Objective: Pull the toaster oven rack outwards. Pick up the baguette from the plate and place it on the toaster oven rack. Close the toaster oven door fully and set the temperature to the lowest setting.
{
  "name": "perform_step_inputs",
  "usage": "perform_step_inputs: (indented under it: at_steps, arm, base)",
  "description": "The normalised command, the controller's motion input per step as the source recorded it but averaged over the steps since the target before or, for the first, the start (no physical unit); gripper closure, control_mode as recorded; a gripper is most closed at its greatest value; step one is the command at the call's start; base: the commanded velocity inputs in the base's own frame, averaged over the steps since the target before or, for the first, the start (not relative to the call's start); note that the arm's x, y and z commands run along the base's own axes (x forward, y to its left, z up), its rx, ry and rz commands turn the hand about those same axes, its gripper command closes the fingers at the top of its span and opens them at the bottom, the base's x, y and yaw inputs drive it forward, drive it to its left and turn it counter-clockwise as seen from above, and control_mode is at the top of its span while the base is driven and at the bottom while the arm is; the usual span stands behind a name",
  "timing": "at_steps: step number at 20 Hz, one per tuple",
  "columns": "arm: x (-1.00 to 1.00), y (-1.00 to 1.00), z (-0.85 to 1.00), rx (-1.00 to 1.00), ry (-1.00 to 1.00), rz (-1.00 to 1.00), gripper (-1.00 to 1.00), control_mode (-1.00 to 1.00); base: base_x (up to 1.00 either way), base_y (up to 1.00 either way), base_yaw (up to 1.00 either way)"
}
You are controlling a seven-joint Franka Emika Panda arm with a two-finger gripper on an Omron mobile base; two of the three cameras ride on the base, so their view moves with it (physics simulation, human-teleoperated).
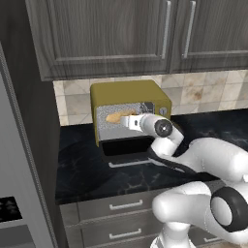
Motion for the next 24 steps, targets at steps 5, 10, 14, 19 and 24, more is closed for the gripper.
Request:
perform_step_inputs:
  at_steps: [5, 10, 14, 19, 24]
  arm:
    - [-0.22, -0.02, 1.0, 0.0, 0.11, 0.0, -1.0, -1.0]
    - [-0.28, -0.17, 0.98, 0.0, 0.15, 0.0, -1.0, -1.0]
    - [-0.26, -0.26, 0.45, 0.0, 0.13, -0.03, -1.0, -1.0]
    - [-0.41, -0.41, 0.01, 0.03, 0.02, -0.08, -1.0, -1.0]
    - [-0.52, -0.27, -0.09, 0.03, 0.0, -0.05, -1.0, -1.0]
  base:
    - [0.0, 0.0, 0.0]
    - [0.0, 0.0, 0.0]
    - [0.0, 0.0, 0.0]
    - [0.0, 0.0, 0.0]
    - [0.0, 0.0, 0.0]
